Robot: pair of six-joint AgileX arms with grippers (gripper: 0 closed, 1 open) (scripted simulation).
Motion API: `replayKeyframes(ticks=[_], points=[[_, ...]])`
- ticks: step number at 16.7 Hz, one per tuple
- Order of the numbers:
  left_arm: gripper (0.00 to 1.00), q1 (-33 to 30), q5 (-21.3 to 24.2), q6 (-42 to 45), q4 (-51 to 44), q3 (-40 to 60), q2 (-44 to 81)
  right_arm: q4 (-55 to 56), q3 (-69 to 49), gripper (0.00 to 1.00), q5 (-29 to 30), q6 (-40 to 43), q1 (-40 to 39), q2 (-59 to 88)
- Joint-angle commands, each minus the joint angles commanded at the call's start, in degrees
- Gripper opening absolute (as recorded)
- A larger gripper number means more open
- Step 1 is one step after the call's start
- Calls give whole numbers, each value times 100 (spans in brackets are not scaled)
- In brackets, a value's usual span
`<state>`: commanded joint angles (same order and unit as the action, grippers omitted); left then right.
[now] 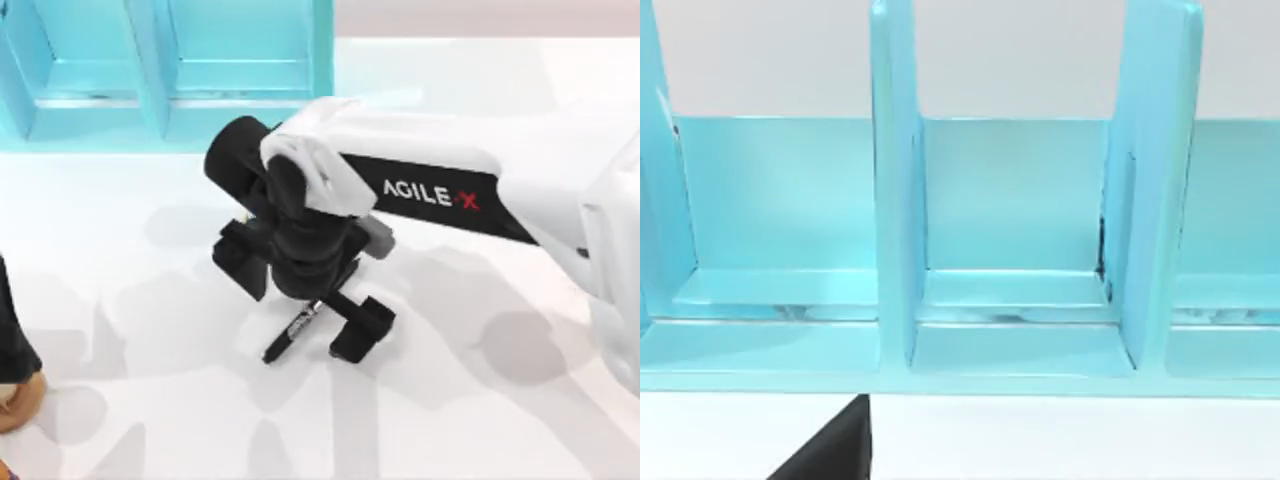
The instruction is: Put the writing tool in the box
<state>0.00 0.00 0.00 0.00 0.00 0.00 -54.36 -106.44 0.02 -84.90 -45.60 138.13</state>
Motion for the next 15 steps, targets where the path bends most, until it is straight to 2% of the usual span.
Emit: replayKeyframes(ticks=[6, 15], points=[[100, 0, 0, 0, 0, 0, 0, 249, 7, 100, -19, 236, 243, 170], [100, 0, 0, 0, 0, 0, 0, 249, 7, 32, -19, 236, 243, 170]])
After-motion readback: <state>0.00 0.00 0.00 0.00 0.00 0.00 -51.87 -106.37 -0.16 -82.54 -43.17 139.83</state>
